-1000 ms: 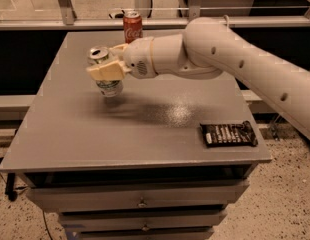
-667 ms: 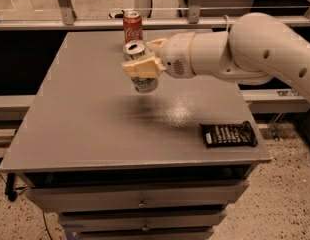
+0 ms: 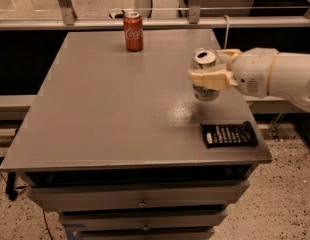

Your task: Move 7up can near rxbar chocolate

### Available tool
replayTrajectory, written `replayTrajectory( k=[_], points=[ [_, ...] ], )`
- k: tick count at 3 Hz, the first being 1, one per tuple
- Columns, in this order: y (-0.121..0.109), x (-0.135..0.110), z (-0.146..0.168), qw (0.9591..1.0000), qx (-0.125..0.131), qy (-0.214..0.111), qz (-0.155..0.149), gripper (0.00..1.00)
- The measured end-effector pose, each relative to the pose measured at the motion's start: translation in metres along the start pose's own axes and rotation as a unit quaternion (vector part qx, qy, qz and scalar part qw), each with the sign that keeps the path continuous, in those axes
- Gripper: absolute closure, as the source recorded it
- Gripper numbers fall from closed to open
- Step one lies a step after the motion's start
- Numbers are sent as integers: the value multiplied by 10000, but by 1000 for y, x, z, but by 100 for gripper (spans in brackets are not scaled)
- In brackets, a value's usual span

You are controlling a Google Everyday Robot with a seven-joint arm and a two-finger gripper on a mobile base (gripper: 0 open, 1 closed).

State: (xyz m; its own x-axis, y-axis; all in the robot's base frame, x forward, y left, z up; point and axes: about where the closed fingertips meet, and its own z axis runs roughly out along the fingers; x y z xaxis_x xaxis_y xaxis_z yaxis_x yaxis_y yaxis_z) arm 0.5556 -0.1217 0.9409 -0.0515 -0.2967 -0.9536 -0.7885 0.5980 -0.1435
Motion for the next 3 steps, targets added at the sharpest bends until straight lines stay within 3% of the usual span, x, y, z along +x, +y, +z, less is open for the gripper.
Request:
replayTrajectory(
  k=[1,2,3],
  points=[
    [-22,24,-41,9995,285,-70,93,100],
    [-32,42,-63,9991,371,-91,199,100],
    [-32,54,-64,9990,305,-168,281,100]
  ],
)
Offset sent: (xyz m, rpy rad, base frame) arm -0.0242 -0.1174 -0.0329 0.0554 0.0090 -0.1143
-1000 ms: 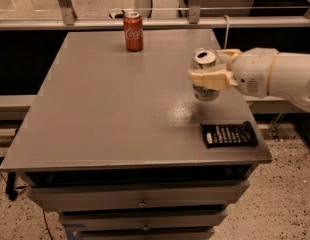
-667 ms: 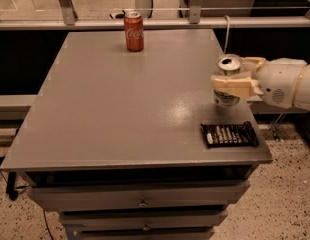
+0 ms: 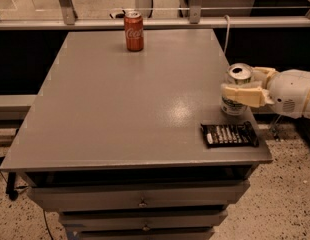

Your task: Move 7up can near rxbar chocolate

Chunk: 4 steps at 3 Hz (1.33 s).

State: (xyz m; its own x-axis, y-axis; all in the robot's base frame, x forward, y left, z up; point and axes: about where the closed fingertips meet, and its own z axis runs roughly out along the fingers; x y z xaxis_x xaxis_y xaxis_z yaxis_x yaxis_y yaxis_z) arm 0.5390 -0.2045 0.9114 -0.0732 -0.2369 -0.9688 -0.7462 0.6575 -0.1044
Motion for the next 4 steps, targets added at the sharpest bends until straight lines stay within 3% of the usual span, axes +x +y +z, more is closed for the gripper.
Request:
replayTrajectory(
  k=[1,4],
  points=[
    [2,2,8,9999,-155,-12,0,85],
    [25,19,10,9987,-459,148,164,15]
  ],
)
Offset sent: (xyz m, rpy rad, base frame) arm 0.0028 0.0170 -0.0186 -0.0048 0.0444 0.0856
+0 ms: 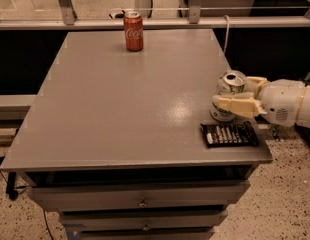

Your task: Move 7up can near rxbar chocolate

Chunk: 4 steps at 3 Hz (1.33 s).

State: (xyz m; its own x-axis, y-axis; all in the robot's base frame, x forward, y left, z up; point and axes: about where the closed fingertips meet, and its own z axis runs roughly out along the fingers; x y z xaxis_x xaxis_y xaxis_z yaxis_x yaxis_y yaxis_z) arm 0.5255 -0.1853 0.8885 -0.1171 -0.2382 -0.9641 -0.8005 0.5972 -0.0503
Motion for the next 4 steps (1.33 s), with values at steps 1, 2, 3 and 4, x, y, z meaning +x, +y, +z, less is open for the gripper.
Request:
replayTrajectory(
  k=[1,2,3,4],
  points=[
    [8,8,-2,9999,-49,50,110,0],
    [13,13,-10,9998,-76,99,171,0],
    [11,11,-55,9999,-34,53,136,0],
    [11,10,-55,9999,-35,53,136,0]
  ],
)
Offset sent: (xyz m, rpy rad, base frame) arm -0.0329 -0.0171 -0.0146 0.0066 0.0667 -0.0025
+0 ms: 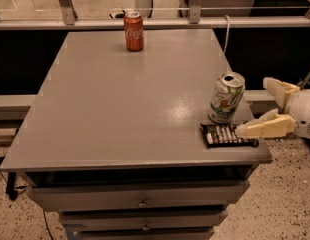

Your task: Move 7up can near rxbar chocolate

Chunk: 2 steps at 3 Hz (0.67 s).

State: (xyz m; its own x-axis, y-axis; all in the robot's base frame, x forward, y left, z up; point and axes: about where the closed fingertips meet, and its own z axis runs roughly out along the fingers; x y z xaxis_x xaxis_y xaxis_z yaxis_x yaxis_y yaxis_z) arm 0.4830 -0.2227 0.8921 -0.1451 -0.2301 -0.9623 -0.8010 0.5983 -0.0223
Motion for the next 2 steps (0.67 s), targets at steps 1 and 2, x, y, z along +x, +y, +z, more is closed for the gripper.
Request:
replayTrajectory(
  k=[1,2],
  points=[
    [-12,-8,6,9995,-188,7,-259,0],
    [-47,-21,-2,9980,-246,110,-566,0]
  ],
)
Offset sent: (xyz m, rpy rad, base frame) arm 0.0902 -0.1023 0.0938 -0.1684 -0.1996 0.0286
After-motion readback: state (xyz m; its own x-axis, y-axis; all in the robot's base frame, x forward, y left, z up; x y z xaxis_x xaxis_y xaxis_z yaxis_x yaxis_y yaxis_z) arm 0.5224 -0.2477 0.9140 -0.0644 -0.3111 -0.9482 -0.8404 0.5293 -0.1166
